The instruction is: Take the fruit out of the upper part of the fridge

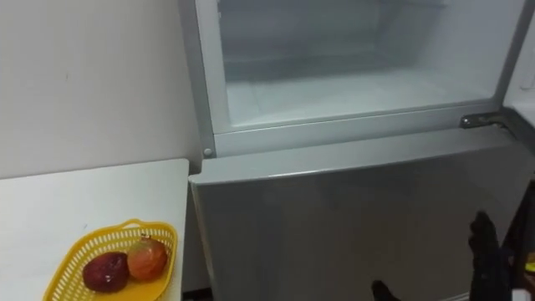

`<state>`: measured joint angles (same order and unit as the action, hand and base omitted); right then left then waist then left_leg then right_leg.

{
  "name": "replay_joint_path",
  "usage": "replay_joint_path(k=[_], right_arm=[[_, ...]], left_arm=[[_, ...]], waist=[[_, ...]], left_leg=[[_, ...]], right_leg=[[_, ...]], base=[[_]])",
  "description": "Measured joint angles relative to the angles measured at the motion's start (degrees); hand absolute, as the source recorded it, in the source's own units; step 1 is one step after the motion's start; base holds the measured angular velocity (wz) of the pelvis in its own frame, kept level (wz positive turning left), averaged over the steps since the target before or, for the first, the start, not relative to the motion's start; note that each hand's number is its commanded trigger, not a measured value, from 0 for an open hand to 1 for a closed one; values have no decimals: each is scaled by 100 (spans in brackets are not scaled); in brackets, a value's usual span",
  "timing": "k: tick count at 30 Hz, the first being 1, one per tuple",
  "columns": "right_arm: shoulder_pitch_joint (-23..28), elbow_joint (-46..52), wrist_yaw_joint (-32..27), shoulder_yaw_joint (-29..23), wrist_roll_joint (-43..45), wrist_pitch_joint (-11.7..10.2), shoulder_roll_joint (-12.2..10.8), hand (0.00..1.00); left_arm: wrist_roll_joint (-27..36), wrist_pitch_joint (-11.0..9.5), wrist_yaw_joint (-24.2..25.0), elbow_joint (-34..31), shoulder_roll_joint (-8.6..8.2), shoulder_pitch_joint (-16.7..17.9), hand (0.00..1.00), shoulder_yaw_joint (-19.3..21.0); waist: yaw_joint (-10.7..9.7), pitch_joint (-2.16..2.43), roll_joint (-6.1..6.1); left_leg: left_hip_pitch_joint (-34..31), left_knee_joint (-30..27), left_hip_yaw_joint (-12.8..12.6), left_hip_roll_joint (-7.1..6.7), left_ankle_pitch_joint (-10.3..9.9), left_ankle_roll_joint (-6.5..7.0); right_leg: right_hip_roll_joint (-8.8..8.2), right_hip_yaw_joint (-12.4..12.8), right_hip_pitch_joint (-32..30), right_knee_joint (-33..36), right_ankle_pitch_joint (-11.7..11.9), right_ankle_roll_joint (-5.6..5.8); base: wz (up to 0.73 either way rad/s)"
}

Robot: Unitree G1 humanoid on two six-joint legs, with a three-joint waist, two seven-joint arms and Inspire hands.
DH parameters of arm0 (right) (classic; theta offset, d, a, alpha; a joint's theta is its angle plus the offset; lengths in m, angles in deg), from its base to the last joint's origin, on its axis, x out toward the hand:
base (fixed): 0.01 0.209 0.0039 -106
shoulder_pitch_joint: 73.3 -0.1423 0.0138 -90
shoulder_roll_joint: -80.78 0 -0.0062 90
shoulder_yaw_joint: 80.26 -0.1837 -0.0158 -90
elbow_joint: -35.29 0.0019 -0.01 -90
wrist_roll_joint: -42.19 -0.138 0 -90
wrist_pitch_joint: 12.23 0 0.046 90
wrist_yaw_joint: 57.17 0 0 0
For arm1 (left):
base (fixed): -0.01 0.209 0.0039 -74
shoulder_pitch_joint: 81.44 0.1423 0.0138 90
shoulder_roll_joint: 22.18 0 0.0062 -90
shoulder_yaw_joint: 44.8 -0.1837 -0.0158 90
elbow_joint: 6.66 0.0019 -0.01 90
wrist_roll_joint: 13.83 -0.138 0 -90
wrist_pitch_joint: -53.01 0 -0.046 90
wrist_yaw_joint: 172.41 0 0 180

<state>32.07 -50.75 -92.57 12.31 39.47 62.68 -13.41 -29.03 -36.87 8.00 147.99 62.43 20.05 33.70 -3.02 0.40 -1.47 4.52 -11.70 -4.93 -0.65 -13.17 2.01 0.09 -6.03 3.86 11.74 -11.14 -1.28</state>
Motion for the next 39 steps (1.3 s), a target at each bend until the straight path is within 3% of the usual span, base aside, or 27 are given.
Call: replay_joint_path(k=[4, 7, 8, 14, 19, 21, 31, 39], right_arm=[[55, -289, -135, 1, -77, -50, -41, 0], [61, -944, -146, 19, 31, -48, -44, 0], [61, -1272, -146, 26, 46, -48, -46, 0], [178, -2646, -127, 105, 51, 99, -106, 0], [182, -3261, -128, 128, 39, 194, -299, 0], [191, -3563, -112, 131, -52, 205, -349, 0], [182, -4482, 41, 112, -229, 283, -325, 0], [152, -5581, 616, 105, -856, 769, -323, 0]], left_arm=[[0, 0, 2, 6, -5, -40, 0, 0], [8, 2, -12, 2, -21, -58, 0, 0], [27, 3, -33, 9, -33, -48, 0, 0], [129, 32, -175, 3, -64, 14, 0, 0], [128, 106, -287, -57, -72, 75, 0, -1], [128, 113, -373, -57, -76, 121, 0, 1], [107, 122, -381, -269, -75, 360, 0, 165], [135, 250, -336, -396, -94, 495, 0, 465]], waist=[[-3, -19, -20], [-12, -23, -11], [-12, -43, 17], [-35, -39, 33], [-34, -18, 85], [-12, -31, 104], [-48, -35, 150], [37, -32, 131]], left_leg=[[-24, -1, -50, 0, -1, 1], [-11, 8, -65, -4, -3, 4], [10, 31, -84, -3, -3, 4], [0, 43, -87, -4, 0, 4], [25, 37, -91, -1, -1, 4], [93, 49, -87, -3, -1, 3], [59, 78, 29, -15, -3, 1], [76, 87, 38, -13, -3, 0]], right_leg=[[2, 93, -97, 38, -13, 4], [0, 120, -97, 91, -33, 12], [2, 116, -91, 89, -33, 12], [4, 131, -59, 67, -33, 11], [9, 121, -50, -19, -29, 8], [9, 126, 54, -108, -24, 13], [-1, -8, 113, -205, -28, 15], [-1, -22, 192, -212, -28, 11]], base=[[-7], [-2], [-5], [-1], [1], [5], [7], [1]])
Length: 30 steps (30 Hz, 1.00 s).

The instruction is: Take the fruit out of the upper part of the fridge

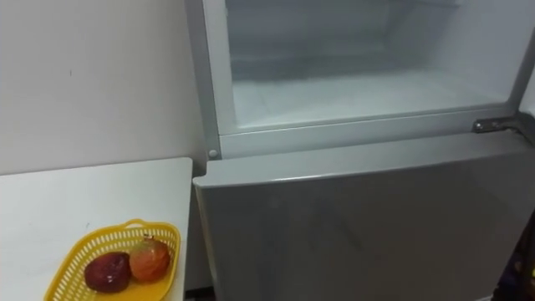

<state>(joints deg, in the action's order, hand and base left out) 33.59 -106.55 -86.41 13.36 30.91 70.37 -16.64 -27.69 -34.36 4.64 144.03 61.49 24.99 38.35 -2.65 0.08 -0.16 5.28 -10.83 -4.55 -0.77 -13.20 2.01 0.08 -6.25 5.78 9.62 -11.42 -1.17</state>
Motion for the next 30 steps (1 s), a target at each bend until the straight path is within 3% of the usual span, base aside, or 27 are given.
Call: replay_joint_path(k=[7, 13, 18, 21, 24, 30], right_arm=[[-60, -698, 506, -51, -203, 248, -3, 0], [-225, -1130, 830, -343, -455, 564, -12, 0], [-393, -1480, 990, -684, -1382, 736, -26, 0], [-467, -1554, 1063, -1146, -2414, 771, -41, 0], [-541, -1543, 1108, -1868, -4211, 833, -64, 0], [-591, -1029, 987, -2815, -6699, 771, -117, 0]], left_arm=[[-35, 179, 131, -2, -5, 9, 0, 20], [-32, 304, 141, 0, -33, -22, 0, 329], [-32, 415, 148, -6, -45, -63, 0, 449], [-13, 421, 151, -43, -54, -17, 0, 581], [-4, 440, 185, -186, -99, 28, 0, 1035], [203, 371, 224, -319, -120, -10, 0, 1132]], waist=[[1, -10, 2], [-12, -24, -14], [-52, -12, 12], [-84, -8, 34], [-234, -36, 101], [-337, -39, 161]], left_leg=[[46, -5, 5, 3, -2, -3], [34, -4, 64, -2, -2, -3], [37, -20, 80, -2, -2, -3], [61, -21, 82, -4, -2, -4], [137, -4, 142, -4, -2, -4], [134, -11, 105, -21, -2, -5]], right_leg=[[-1, 1, 9, -9, -20, -7], [-5, -18, -9, 5, -22, -6], [-1, -33, 31, 16, -23, -9], [-4, -36, 52, 4, -37, -12], [-23, -71, 120, 3, -93, -11], [-9, -14, 106, 11, -98, -13]], base=[[0], [2], [3], [0], [7], [-4]])
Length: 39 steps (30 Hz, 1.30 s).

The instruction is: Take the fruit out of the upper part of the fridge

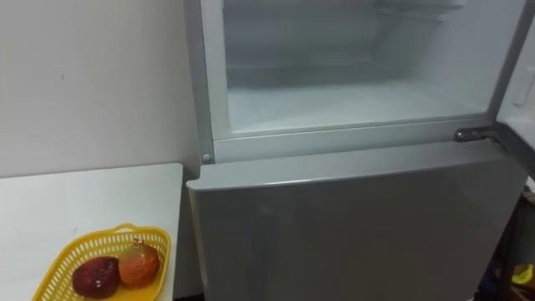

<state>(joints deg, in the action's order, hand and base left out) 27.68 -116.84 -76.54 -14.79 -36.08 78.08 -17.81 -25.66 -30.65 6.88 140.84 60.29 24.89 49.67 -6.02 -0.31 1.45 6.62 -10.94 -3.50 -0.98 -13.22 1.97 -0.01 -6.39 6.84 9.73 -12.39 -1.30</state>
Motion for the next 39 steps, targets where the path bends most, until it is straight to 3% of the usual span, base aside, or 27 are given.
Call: replay_joint_path(k=[4, 6, 9, 12, 19, 30, 39], right_arm=[[-89, 606, -253, -630, -792, -254, -47, 0], [-79, 1200, -419, -677, -1004, -455, -52, 0], [-186, 1758, -504, -798, -1142, -649, -51, 0], [-202, 2291, -643, -841, -1328, -786, -49, 0], [-357, 3307, -479, -1122, -1469, -1017, -34, 0], [-561, 4319, 441, -1426, -1412, -1026, 67, 0], [-669, 5456, 1259, -1411, -1385, -1024, 315, 0]], left_arm=[[-9, -41, 11, -18, -8, -43, 0, 216], [-10, -59, 27, -290, -36, -30, 0, 211], [-1, -160, 28, -340, -49, -25, 0, 228], [1, -285, 23, -410, -55, 11, 0, 263], [-26, -323, 137, -437, -6, 124, 0, 501], [-146, -393, 131, -456, -58, 267, 0, 845], [-176, -440, 101, -384, -100, 271, 0, 845]], waist=[[-36, 6, -12], [-39, 35, -12], [-62, 38, -59], [-60, 48, -31], [-142, 69, 71], [-259, 61, -58], [-303, 61, -26]], left_leg=[[2, 6, -60, 3, 0, 0], [-52, 6, -102, 8, 0, 0], [-102, 8, -126, 9, 1, 0], [-107, 9, -205, 12, 1, -1], [-196, 11, -205, 17, 2, -2], [-236, 17, -194, 13, 2, -2], [-202, 13, -195, 22, 2, -3]], right_leg=[[6, 43, -20, 12, 1, 0], [9, 85, -110, 90, 1, 0], [4, 111, -212, 176, -2, -3], [-11, 145, -306, 233, -53, -12], [3, 162, -387, 300, -65, -18], [-2, 157, -383, 290, -62, -15], [3, 161, -359, 293, -54, -25]], base=[[-6], [-8], [-7], [-8], [-1], [0], [0]])
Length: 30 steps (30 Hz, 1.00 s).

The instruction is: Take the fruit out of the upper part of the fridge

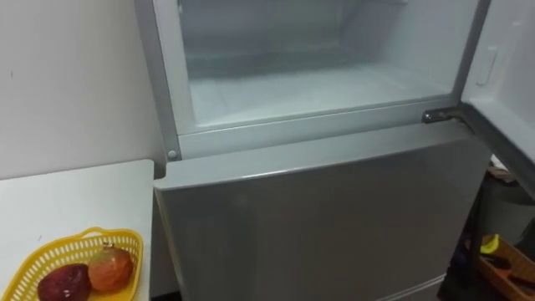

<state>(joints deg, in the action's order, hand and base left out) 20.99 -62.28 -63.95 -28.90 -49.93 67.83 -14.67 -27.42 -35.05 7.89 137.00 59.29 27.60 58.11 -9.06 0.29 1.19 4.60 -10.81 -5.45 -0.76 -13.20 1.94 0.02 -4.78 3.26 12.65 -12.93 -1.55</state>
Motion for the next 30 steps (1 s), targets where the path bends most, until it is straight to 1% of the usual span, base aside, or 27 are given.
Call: replay_joint_path(k=[2, 4, 6, 7, 9, 11, 15, 18, 20, 22, 26, 29, 30], right_arm=[[-19, 29, 72, -2, 59, 0, 64, 0], [-62, 187, 77, -4, 63, 0, 73, 0], [-64, 433, 215, 0, 29, -3, 100, 0], [-70, 492, 266, 5, 26, -2, 110, 0], [-78, 700, 488, 26, 32, 2, 159, 0], [-78, 898, 583, 31, 43, 0, 192, 0], [-73, 1338, 787, 55, 61, -5, 200, 0], [-68, 1436, 906, 87, 65, -14, 200, 0], [-67, 1578, 1007, 187, 79, -60, 202, 0], [-80, 1701, 1022, 305, 220, -125, 204, 0], [-374, 1777, 1201, 533, 480, -118, 297, 0], [-412, 1909, 1329, 710, 515, -119, 308, 0], [-412, 1925, 1369, 770, 515, -122, 310, 0]], left_arm=[[0, -5, -19, 0, 0, 10, 0, -10], [40, -37, -18, -1, 1, 48, 0, -12], [45, -109, -18, 0, 6, 98, 0, -19], [45, -118, -18, -1, 6, 103, 0, -28], [43, -148, -15, 2, 9, 152, 0, -28], [45, -186, -13, 28, 12, 185, 0, -20], [39, -203, -2, 53, 14, 175, 0, -30], [15, -239, -1, 258, 9, 156, 0, -30], [-3, -234, -6, 434, 8, 138, 0, -81], [-20, -232, -10, 488, 8, 130, 0, -85], [-141, -232, -2, 637, 9, -28, 0, -84], [-173, -233, 22, 639, 10, -77, 0, -102], [-174, -232, 20, 641, 16, -70, 0, -131]], waist=[[10, 1, 8], [-6, 0, 2], [8, 8, -12], [12, 6, -17], [19, 20, -46], [56, 22, -63], [137, 21, -73], [151, 26, -90], [162, 11, -121], [172, 13, -128], [186, 5, -156], [328, 8, -153], [336, 8, -152]], left_leg=[[-4, 0, 0, -1, 0, 0], [-4, 0, -2, -3, 0, 0], [6, -5, -2, 0, 0, 0], [3, -4, -2, 1, 0, 0], [0, -6, -2, 1, 0, 0], [-3, -4, -1, 0, 0, 0], [7, -5, -2, 5, 0, 0], [15, -10, -3, 5, -1, 0], [-3, -19, -2, 5, -1, 0], [-9, -56, -1, 3, -1, 0], [-13, -78, 2, 4, -1, 0], [-10, -90, 1, 4, -1, 0], [-11, -90, 3, 4, -1, 0]], right_leg=[[-1, 3, 1, -1, 0, 0], [-3, 5, -28, -16, 0, 1], [4, 5, -19, -90, 12, 4], [5, 5, -21, -97, 19, 4], [7, 4, -11, -90, 30, 2], [5, 4, -10, -88, 37, 1], [8, -18, 55, -97, 38, 0], [7, -14, 87, -95, 38, 0], [3, -24, 65, -71, 39, -1], [-4, -48, 65, -45, 38, 0], [-7, -44, 53, 2, 36, 0], [-1, -15, -8, 15, 36, 1], [0, -14, -14, 14, 37, 2]], base=[[0], [0], [0], [0], [0], [0], [1], [1], [0], [0], [2], [-1], [0]])
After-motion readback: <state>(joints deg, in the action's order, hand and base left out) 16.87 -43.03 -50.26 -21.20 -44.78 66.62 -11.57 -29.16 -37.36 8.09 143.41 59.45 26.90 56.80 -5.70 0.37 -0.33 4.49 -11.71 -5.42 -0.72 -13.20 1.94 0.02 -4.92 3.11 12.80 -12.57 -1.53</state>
